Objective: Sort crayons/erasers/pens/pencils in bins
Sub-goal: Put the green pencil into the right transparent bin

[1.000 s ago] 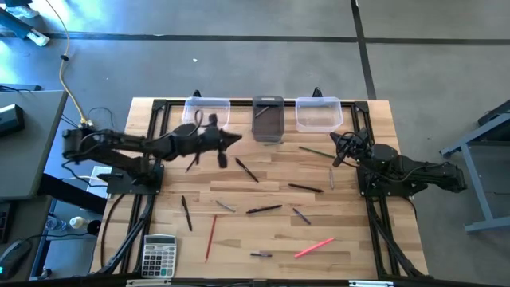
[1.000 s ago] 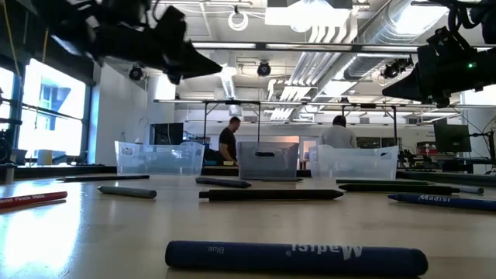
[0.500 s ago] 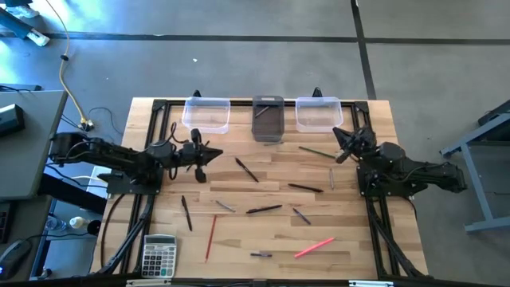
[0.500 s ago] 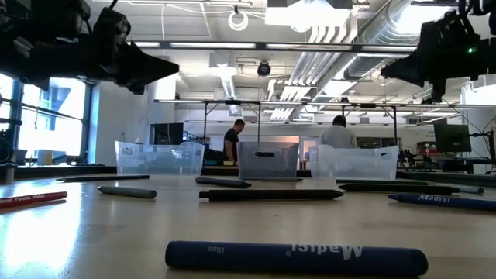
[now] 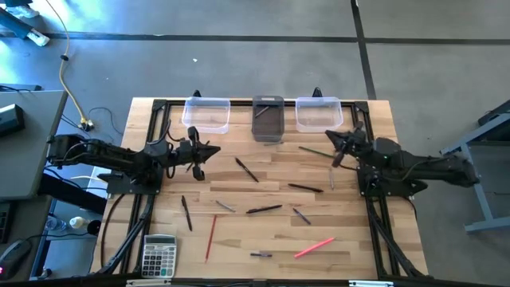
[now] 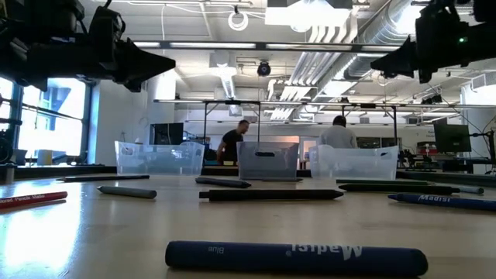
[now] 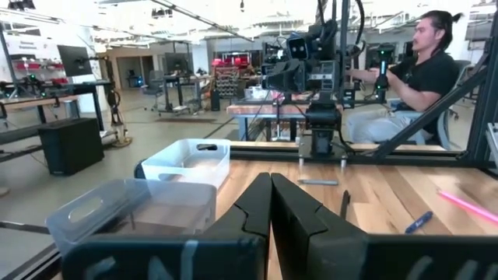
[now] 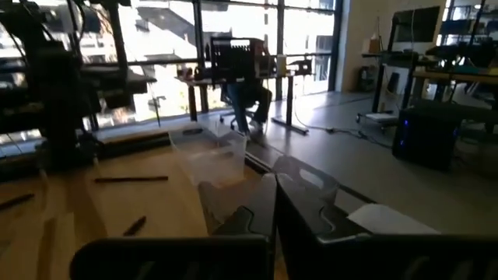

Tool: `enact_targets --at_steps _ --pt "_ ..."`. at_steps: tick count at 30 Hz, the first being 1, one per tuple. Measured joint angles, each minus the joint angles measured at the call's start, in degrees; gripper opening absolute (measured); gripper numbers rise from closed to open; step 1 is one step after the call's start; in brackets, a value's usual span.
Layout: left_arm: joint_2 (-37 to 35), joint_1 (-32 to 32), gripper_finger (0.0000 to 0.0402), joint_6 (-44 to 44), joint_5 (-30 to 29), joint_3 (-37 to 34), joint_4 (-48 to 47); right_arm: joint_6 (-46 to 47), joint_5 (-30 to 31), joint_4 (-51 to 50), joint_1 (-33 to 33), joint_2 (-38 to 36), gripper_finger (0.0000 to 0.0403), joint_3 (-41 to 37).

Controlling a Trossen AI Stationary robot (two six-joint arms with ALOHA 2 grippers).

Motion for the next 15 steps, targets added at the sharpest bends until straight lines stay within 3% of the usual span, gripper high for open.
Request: enact_targets --at_steps 6,15 --pt "0.01 0.00 0.0000 0.42 0.00 0.00 -0.07 0.94 -1.91 -11.28 -0.87 15.39 0.0000 8.25" --pt "0.02 0.00 0.0000 0.99 0.00 0.00 -0.31 2.55 -17.87 -27.23 -10.20 35.06 0.0000 20.25"
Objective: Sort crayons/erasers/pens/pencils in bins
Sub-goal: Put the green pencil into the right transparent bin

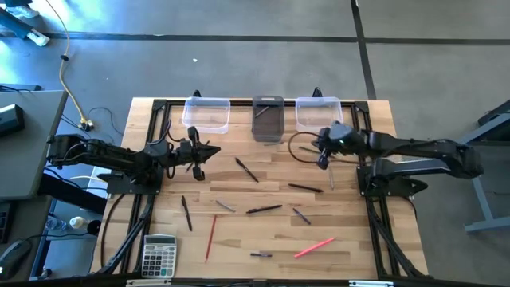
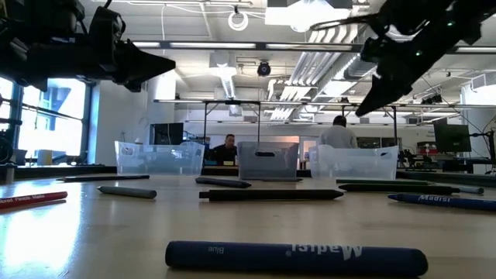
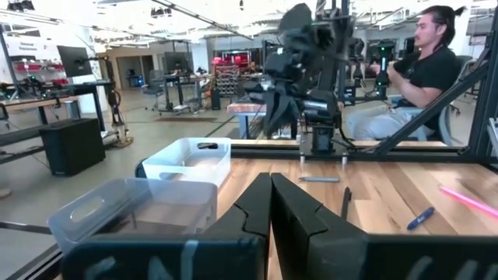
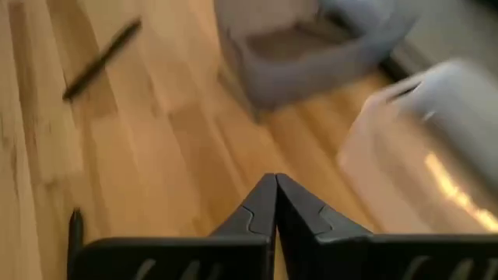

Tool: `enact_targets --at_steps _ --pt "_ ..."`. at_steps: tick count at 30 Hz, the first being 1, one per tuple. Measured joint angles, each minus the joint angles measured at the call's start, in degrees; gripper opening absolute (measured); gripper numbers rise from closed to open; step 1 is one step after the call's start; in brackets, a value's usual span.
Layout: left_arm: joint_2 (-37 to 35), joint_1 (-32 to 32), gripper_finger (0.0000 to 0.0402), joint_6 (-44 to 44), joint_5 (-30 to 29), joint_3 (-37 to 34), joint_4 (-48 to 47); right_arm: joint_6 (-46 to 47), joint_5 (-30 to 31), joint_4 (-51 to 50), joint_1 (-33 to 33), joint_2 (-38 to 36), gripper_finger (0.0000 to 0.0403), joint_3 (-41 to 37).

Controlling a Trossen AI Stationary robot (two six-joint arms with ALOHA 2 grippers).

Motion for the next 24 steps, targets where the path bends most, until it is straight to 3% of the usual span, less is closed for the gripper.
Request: enact_targets --at_steps 7,13,24 --pt "0.02 0.00 0.0000 0.08 0.00 0.00 -0.01 -4.60 -7.56 -4.86 -7.08 13.31 0.0000 3.25" --pt "0.02 0.00 0.0000 0.04 0.00 0.00 -0.01 -7.36 -8.20 -4.41 -8.98 21.71 0.0006 3.25" --pt "0.02 0.00 0.0000 -0.55 -0.04 0.02 -0.01 -7.15 -5.59 -2.44 -9.32 28.93 0.0120 3.25"
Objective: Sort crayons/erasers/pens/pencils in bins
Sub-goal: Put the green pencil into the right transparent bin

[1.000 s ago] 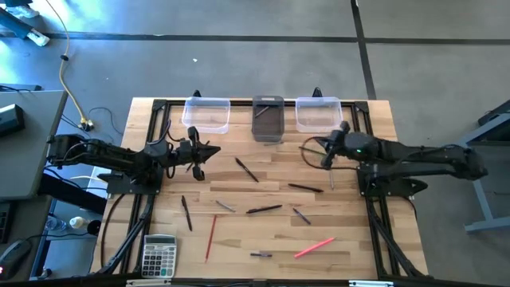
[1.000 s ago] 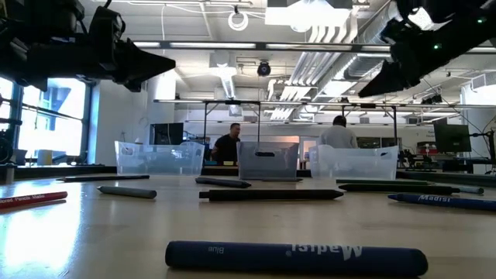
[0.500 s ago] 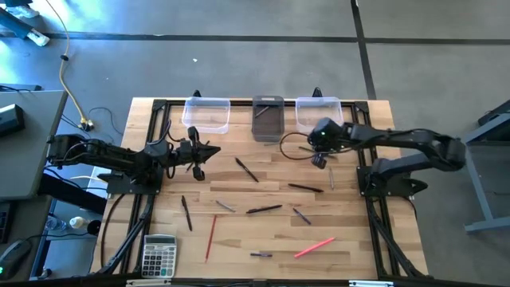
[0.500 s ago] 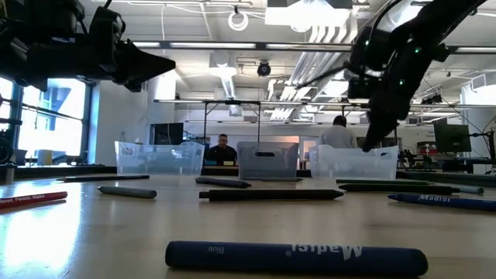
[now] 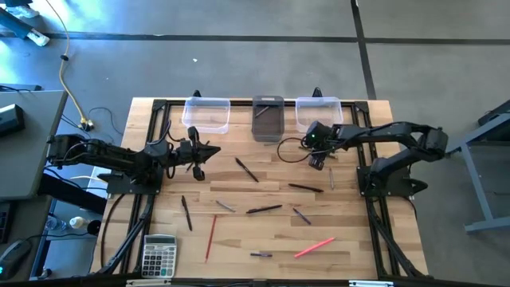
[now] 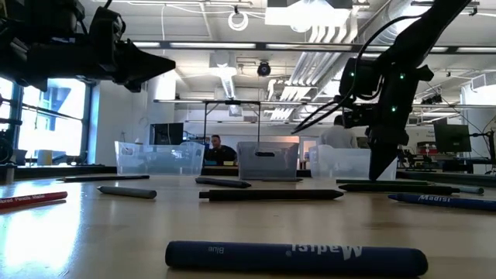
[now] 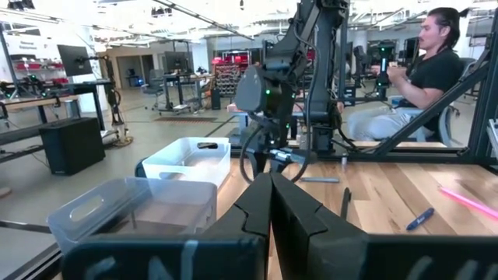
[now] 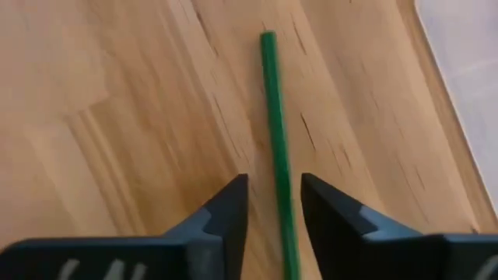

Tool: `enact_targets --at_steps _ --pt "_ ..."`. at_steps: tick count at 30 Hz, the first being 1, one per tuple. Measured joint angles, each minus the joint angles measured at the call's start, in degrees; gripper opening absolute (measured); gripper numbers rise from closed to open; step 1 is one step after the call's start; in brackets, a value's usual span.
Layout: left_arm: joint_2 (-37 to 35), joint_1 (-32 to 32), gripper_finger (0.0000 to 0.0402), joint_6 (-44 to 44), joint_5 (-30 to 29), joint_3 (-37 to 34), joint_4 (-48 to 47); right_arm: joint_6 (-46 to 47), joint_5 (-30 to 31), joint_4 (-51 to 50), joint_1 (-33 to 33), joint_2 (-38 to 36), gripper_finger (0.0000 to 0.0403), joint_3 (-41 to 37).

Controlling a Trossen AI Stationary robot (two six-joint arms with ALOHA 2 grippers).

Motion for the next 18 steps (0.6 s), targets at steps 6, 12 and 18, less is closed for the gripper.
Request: enact_targets --at_steps 6,12,18 --pt "0.02 0.00 0.0000 0.00 0.00 0.00 -0.42 -0.36 -0.57 0.21 -0.21 2.91 0.0121 0.39" --pt "0.02 0.00 0.0000 0.00 -0.04 0.00 -0.46 -0.36 -3.37 0.10 -1.85 4.08 0.0078 0.39" --pt "0.02 0.00 0.0000 0.00 -0.08 0.00 -0.44 -0.62 -4.99 -0.79 -2.91 4.19 0.0025 1.92"
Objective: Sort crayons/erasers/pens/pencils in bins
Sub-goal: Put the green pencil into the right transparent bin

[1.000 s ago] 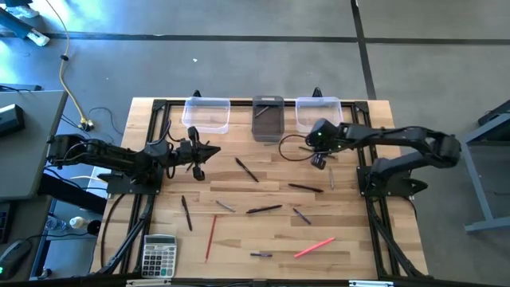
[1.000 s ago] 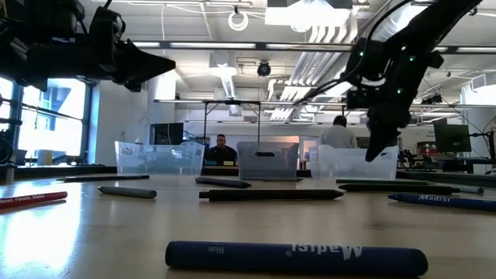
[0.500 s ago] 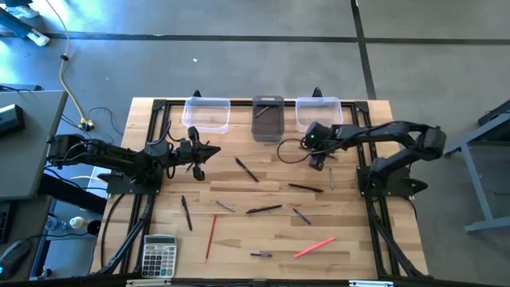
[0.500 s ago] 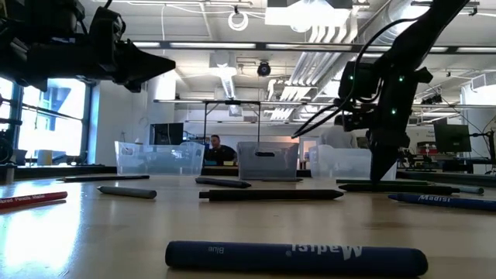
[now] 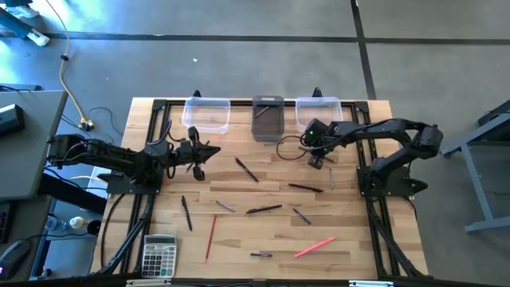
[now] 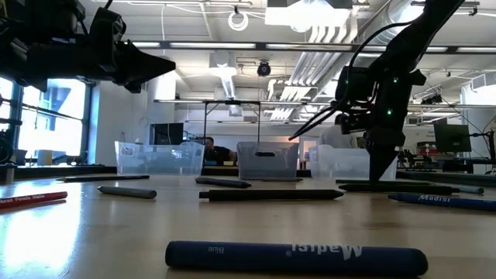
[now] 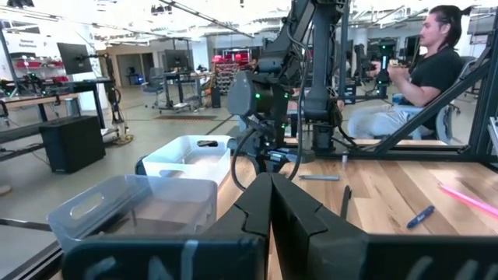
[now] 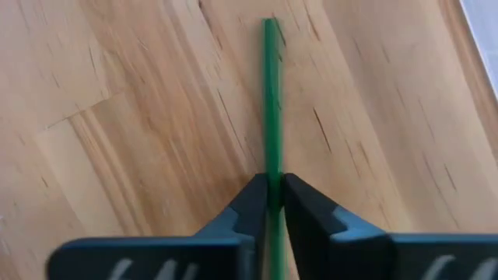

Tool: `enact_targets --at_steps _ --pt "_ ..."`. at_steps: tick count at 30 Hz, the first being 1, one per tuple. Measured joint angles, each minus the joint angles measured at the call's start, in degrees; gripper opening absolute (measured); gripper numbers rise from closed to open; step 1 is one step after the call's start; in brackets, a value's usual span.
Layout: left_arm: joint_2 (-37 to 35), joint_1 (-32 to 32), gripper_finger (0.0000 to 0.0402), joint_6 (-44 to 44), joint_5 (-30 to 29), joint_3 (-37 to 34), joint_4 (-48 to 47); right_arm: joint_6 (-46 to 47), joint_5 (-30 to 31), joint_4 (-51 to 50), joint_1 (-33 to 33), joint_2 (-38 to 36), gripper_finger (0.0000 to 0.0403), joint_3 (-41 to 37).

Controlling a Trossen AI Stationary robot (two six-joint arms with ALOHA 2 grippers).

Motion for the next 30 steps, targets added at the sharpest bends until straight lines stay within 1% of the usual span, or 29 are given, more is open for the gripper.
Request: enact_targets --at_steps 4,6,13,23,25,30 --pt "0.00 0.02 0.0000 0.00 -0.13 0.00 0.00 -0.20 -0.21 -1.67 0.00 0.26 0.0007 1.87" --pt "0.00 0.01 0.0000 -0.01 -0.13 0.00 0.00 -0.18 -0.26 -2.14 0.00 0.18 0.0005 3.10" --pt "0.00 0.02 0.0000 0.00 -0.13 0.00 0.00 -0.26 -0.73 -9.00 0.00 0.18 0.0009 8.35" --pt "0.00 0.02 0.0000 -0.10 -0.11 0.00 0.00 -3.40 -0.45 -18.90 0.02 0.09 0.0009 22.37" --pt "0.00 0.02 0.0000 -0.37 -0.11 0.00 0.00 -4.58 0.40 -20.30 0.02 0.07 0.0009 25.46" --pt "0.00 0.01 0.0000 -0.54 -0.11 0.01 0.00 -8.18 5.64 -21.38 -1.38 0.01 0.0009 31.69"
